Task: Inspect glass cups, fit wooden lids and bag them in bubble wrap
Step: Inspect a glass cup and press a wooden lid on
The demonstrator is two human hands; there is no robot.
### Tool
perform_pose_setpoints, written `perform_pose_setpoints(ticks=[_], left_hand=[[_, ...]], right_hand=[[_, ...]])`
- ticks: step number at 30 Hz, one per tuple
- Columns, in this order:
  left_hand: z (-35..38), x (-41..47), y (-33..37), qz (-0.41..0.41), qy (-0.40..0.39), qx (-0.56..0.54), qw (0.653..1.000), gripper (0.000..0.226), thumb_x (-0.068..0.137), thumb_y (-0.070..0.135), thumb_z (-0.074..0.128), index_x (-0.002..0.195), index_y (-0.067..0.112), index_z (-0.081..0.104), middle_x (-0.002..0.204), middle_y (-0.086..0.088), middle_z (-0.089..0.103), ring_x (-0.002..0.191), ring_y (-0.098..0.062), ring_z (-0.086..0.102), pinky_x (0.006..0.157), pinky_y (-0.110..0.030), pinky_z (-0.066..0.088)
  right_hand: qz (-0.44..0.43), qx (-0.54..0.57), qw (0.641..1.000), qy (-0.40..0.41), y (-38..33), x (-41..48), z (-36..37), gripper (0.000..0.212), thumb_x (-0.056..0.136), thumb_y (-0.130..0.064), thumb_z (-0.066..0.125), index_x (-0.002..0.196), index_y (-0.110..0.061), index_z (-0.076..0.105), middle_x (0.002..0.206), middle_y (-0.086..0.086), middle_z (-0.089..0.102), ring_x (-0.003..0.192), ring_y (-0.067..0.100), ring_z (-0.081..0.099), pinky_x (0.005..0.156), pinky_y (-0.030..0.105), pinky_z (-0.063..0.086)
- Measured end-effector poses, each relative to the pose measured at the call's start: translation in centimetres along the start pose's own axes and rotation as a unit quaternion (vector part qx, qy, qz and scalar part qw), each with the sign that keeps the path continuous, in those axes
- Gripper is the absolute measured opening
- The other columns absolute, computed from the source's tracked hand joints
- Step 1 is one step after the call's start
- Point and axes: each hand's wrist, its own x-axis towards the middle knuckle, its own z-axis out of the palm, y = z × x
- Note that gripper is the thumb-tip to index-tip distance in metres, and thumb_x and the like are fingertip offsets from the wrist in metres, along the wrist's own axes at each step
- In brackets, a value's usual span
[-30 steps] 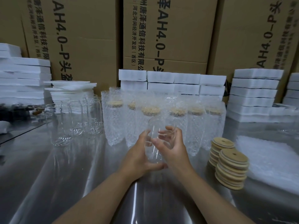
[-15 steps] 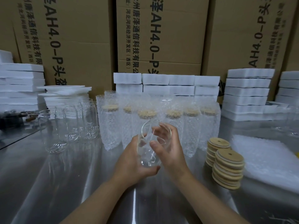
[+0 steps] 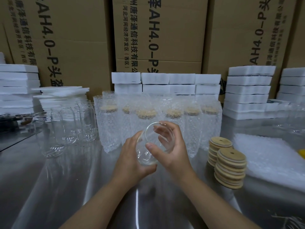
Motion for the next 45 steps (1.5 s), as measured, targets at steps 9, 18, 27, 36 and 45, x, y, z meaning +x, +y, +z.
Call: perform_pose_setpoints(ticks=[9,18,27,36,45], left_hand=[[0.1,-0.4,0.8,0.028,0.052,0.057,0.997,0.103,0.059,0.031,0.082,0.124,0.076,0.016,0.123,0.02,0.038,0.117,-0.001,0.036,0.086,-0.007,0.032],[-0.2,-0.5,2.0,0.042,0.137,0.14,0.98,0.106,0.058,0.008,0.088,0.136,0.048,0.027,0.135,-0.008,0.044,0.123,-0.028,0.039,0.1,-0.04,0.039],[-0.2,-0.7,2.0,0.049,0.143,0.186,0.971,0.1,0.058,0.014,0.088,0.136,0.041,0.032,0.134,-0.011,0.048,0.121,-0.027,0.037,0.096,-0.046,0.042],[0.1,-1.1,1.7,-0.028,0.091,0.115,0.989,0.096,0.054,0.06,0.079,0.133,0.059,0.024,0.127,0.021,0.047,0.112,0.003,0.024,0.094,-0.025,0.035],[0.4,-0.9,2.0,-0.062,0.103,0.057,0.991,0.091,0.051,0.063,0.076,0.126,0.062,0.025,0.119,0.024,0.048,0.116,-0.002,0.032,0.081,-0.007,0.03]], right_hand=[[0.014,0.044,0.999,0.024,-0.4,0.1,-0.2,0.056,0.058,-0.03,0.083,0.105,-0.023,0.054,0.111,-0.006,0.065,0.113,0.011,0.06,0.106,0.04,0.044],[0.017,0.071,0.996,0.059,-0.4,0.3,-0.3,0.043,0.067,-0.02,0.08,0.1,-0.014,0.054,0.105,0.0,0.068,0.104,0.013,0.064,0.092,0.025,0.052],[0.084,0.117,0.979,0.143,-0.3,1.1,-0.2,0.047,0.065,-0.051,0.068,0.085,-0.01,0.059,0.091,0.007,0.074,0.092,0.02,0.07,0.085,0.028,0.055],[0.147,0.251,0.954,0.07,-0.4,2.1,-1.2,0.028,0.1,-0.011,0.04,0.102,-0.004,0.067,0.109,0.014,0.07,0.112,0.029,0.063,0.106,0.04,0.043],[0.084,0.097,0.992,0.003,-0.6,1.0,-0.4,0.037,0.083,-0.036,0.053,0.12,-0.035,0.052,0.124,-0.011,0.063,0.119,0.007,0.057,0.107,0.035,0.041]])
